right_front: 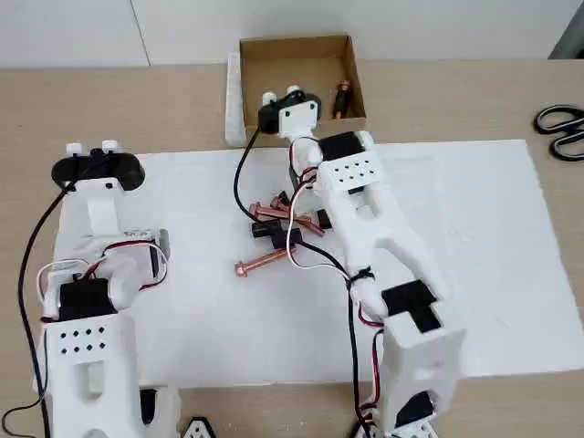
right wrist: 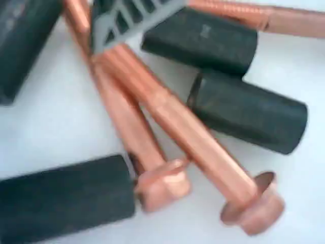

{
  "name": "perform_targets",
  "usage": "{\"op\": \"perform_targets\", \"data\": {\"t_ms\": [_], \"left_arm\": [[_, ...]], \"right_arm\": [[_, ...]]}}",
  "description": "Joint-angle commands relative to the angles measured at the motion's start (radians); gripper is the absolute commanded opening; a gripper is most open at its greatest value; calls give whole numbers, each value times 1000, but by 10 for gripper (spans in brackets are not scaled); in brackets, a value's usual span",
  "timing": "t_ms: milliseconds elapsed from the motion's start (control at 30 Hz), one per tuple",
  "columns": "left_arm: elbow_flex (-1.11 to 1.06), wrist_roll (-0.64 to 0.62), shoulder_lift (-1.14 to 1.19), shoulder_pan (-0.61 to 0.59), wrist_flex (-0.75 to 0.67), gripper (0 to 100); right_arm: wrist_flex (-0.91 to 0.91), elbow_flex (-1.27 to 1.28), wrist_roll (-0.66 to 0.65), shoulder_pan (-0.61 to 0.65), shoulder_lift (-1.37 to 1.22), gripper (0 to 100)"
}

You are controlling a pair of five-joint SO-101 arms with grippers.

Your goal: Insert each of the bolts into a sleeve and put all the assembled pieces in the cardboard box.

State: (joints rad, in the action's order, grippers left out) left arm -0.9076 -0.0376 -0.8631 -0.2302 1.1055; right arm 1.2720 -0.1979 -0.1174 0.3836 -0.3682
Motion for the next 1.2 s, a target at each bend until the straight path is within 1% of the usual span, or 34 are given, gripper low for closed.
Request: {"op": "perform_targets", "data": {"t_ms": [0,567,833,1067,1167], "left_arm": [[4,-2,-17,8,-20,173],[4,-2,-14,8,-20,173],[4,-2,-14,8,-21,173],[4,-2,-14,8,-21,173],[4,-2,-14,8,-21,173]], "right_arm": [[-31,-8,11,-2,-19,277],[-107,-8,11,-22,-136,276],[-84,-8,12,-22,-139,166],[-82,-8,12,-22,-139,154],[-68,-9,40,-22,-137,153]]}}
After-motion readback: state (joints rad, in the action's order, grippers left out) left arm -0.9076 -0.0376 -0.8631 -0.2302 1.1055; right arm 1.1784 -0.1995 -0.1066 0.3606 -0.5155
